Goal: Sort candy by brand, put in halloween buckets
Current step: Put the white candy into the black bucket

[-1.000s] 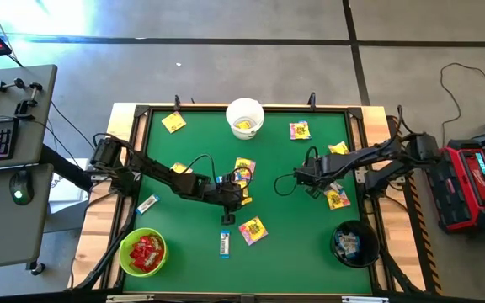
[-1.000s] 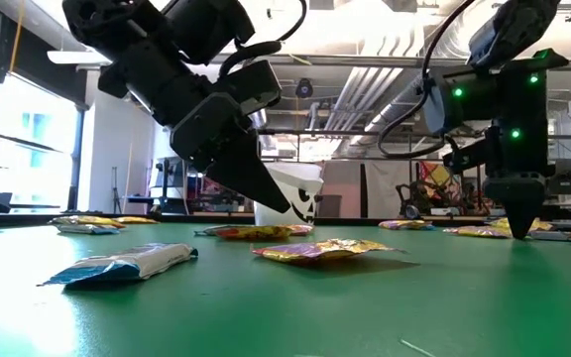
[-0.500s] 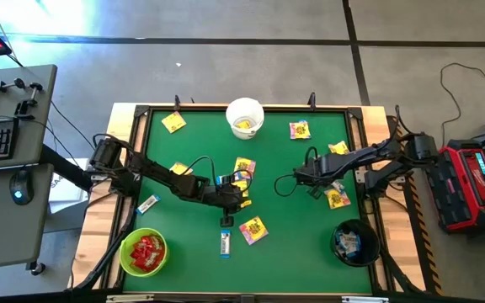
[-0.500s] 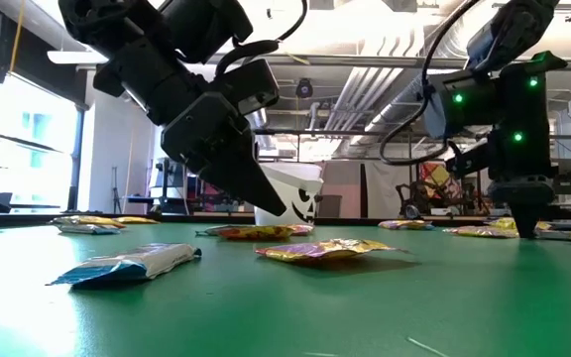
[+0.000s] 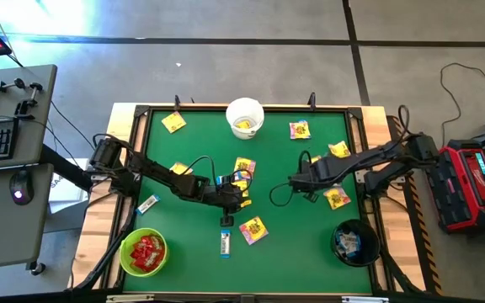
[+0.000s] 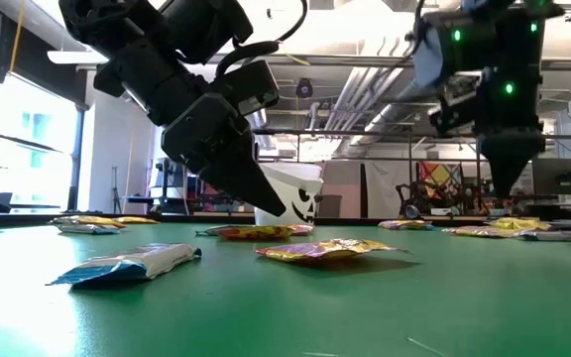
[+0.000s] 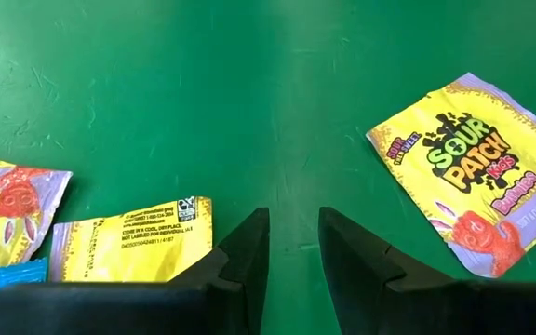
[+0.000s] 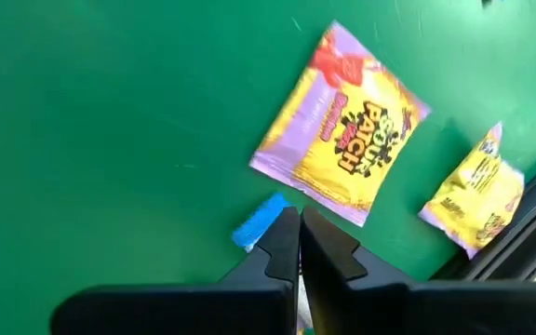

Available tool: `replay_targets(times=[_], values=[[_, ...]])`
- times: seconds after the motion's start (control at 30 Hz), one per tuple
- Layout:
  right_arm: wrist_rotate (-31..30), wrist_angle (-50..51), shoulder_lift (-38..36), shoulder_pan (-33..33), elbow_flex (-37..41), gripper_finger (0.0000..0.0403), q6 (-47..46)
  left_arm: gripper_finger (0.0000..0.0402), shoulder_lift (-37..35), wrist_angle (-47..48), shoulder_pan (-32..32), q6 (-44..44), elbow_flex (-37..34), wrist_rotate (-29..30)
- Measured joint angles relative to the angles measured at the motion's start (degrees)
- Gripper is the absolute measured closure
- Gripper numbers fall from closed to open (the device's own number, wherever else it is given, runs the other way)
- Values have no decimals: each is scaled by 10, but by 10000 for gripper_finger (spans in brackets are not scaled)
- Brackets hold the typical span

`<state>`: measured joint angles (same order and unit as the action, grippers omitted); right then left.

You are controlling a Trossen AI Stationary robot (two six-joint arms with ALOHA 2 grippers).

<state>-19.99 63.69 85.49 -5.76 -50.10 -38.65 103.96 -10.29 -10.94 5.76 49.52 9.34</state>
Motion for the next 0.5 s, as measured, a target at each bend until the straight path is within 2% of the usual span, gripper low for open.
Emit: replay_targets(times=[0.17,0.3,0.4,0.5], values=[[5,19,-1,-25,-37,403,12,315,0,2,0,0,0,0],[49,20,-1,-27,-24,397,58,315,0,2,0,0,0,0],[69,0,-1,-27,13,373,76,315,0,6,0,0,0,0],[70,-36,-1,-27,51,329,81,315,0,11,0,0,0,0]])
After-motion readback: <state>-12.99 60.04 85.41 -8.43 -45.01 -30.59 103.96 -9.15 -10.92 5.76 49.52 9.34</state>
